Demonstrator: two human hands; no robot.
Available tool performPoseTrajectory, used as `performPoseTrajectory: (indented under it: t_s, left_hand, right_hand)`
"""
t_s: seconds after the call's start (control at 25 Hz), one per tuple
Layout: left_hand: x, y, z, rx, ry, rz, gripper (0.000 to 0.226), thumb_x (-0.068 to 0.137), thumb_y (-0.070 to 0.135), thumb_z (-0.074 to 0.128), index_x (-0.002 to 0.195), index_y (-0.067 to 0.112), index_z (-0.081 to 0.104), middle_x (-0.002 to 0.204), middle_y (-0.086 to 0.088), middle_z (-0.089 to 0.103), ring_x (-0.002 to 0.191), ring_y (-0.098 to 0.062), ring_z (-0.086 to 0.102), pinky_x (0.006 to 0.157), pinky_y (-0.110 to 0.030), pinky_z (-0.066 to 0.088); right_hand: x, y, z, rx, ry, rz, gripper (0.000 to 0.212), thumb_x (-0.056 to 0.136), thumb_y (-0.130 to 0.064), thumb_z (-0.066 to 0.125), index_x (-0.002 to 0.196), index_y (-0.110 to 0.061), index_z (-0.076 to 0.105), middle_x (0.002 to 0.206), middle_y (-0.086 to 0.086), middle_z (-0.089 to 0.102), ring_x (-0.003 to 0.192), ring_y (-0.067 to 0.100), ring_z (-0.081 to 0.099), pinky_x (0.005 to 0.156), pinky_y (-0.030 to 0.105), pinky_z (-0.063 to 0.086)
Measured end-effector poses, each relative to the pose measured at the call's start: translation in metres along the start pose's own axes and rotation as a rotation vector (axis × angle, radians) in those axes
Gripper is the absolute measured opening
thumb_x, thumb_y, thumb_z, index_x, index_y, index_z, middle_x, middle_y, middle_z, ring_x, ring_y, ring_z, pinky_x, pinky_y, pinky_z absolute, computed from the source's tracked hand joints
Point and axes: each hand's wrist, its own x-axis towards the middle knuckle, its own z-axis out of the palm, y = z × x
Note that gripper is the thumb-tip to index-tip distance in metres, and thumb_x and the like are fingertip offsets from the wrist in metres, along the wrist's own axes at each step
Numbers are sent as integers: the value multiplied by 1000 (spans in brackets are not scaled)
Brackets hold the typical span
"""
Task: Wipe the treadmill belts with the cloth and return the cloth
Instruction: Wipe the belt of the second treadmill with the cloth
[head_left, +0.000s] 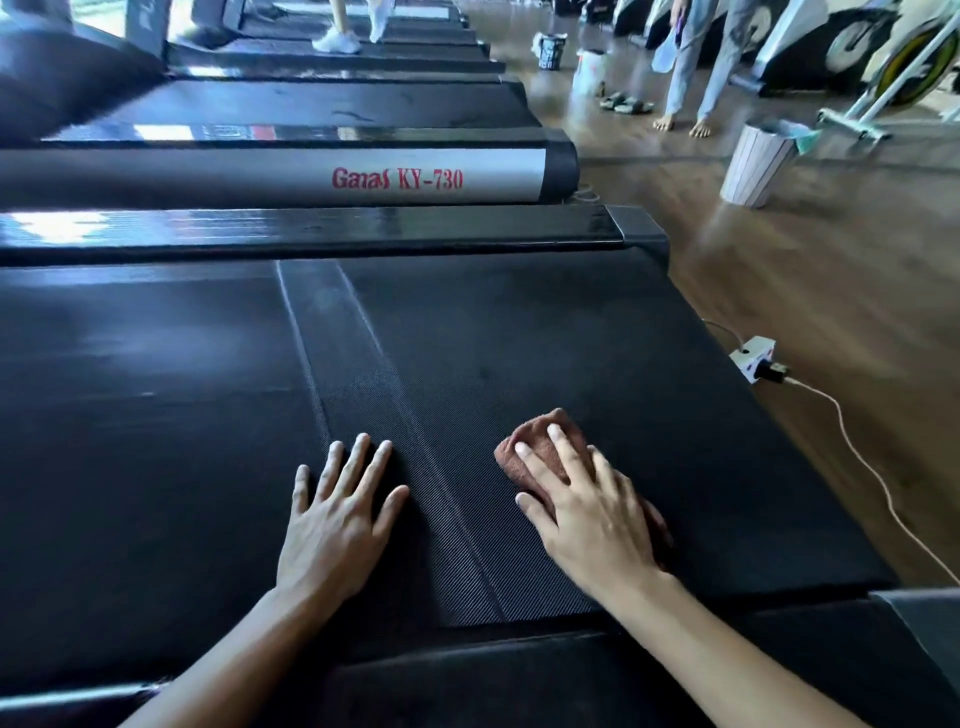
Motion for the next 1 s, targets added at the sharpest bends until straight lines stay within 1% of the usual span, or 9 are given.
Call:
performPoseTrajectory:
  t_s: [0.08, 0.12, 0.24, 0.44, 0.56, 0.72, 0.84, 0.92, 1.0]
  left_hand:
    - [-1, 0, 0, 6, 15, 2, 78, 84, 74, -3, 152, 39, 15, 160, 12, 9, 148, -12, 2, 120, -46, 3]
    - [0, 0, 0, 9, 10, 1, 77, 85, 73, 0, 152, 39, 15, 160, 12, 9, 149, -13, 2, 120, -46, 3]
    - [1, 0, -1, 26, -19, 0, 73, 86, 69, 3, 152, 39, 13, 161, 11, 8, 149, -14, 1, 120, -47, 2]
    - [0, -1, 1, 24, 2, 5, 73, 87, 68, 6, 152, 38, 17, 161, 10, 12, 149, -16, 5, 120, -48, 5]
    - [-1, 1, 2, 23, 33, 18, 70, 91, 66, 11, 151, 35, 25, 160, 6, 19, 149, -20, 13, 119, -50, 9]
    - [3, -3, 8, 57, 31, 56, 66, 94, 61, 15, 151, 30, 28, 159, 1, 23, 148, -25, 17, 118, -52, 11]
    - [5, -6, 3, 46, -127, 49, 74, 90, 67, 1, 154, 32, 15, 162, 3, 9, 150, -23, 4, 117, -50, 0]
    - [15, -6, -16, 41, -321, 19, 82, 82, 75, -7, 154, 34, -1, 162, 6, -6, 149, -22, -9, 118, -50, -5]
    - [30, 9, -57, 62, -500, -8, 81, 88, 74, 16, 153, 32, -6, 162, 5, -7, 149, -23, -9, 119, -51, -2]
  right_hand:
    - [-16, -5, 6, -33, 40, -154, 51, 91, -60, 35, 140, -51, 41, 153, -9, 38, 122, 29, 54, 93, 45, 49]
    - [-13, -5, 5, -35, 46, -171, 49, 92, -59, 37, 139, -51, 41, 153, -9, 39, 121, 27, 54, 92, 44, 49]
    - [12, -14, 1, 20, 34, 55, 48, 91, -56, 49, 138, -47, 46, 153, -6, 39, 118, 32, 53, 89, 48, 47]
    - [10, -18, 10, -44, 55, -110, 51, 89, -57, 40, 139, -48, 44, 151, -7, 40, 109, 29, 55, 83, 45, 51]
    - [23, -19, 8, -49, 81, -16, 51, 89, -56, 45, 139, -46, 45, 150, -7, 42, 109, 27, 54, 82, 44, 51]
    - [27, -16, 16, -67, 110, -90, 51, 88, -45, 62, 138, -41, 50, 146, -2, 47, 102, 29, 54, 79, 46, 53]
    - [39, -16, 4, 82, 41, 0, 52, 86, -38, 68, 136, -42, 52, 143, -3, 50, 96, 28, 56, 82, 45, 54]
    - [39, -22, -19, 231, -26, 90, 50, 88, -39, 65, 136, -43, 51, 144, -6, 49, 98, 28, 58, 87, 44, 52]
    - [34, -26, -61, 302, -64, 173, 48, 90, -41, 62, 137, -44, 50, 146, -9, 47, 101, 26, 57, 91, 42, 50]
